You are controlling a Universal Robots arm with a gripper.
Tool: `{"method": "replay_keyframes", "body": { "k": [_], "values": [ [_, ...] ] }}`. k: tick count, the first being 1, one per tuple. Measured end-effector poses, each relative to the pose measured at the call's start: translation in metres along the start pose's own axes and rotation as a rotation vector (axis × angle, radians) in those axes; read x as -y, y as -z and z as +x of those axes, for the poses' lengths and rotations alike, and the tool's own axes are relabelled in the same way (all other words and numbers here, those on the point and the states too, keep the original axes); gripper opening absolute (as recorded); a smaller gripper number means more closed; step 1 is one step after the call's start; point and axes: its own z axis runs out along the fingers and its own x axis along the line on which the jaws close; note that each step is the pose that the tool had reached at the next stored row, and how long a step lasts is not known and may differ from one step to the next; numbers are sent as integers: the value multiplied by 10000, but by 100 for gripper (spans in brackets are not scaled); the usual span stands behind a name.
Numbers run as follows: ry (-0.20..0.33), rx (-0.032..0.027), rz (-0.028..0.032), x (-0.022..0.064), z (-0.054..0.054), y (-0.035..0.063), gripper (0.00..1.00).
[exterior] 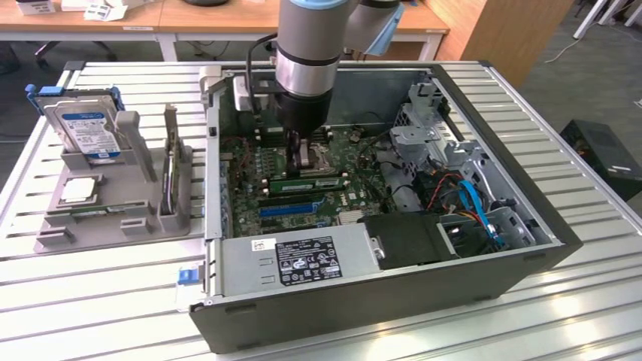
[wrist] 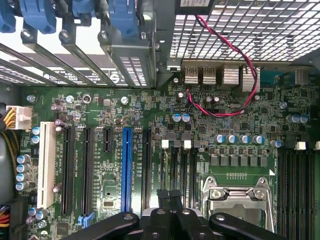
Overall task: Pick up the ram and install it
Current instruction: 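Press down the ram until it locks into place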
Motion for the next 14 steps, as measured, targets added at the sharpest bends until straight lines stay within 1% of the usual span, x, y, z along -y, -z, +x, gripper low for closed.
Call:
{"method": "replay_keyframes", "body": {
  "k": [5, 9, 14],
  "values": [
    [0, 0, 1, 2, 0, -36, 11],
    [0, 0, 0, 2, 0, -37, 11],
    [0, 1, 1, 3, 1, -77, 11]
  ]
}}
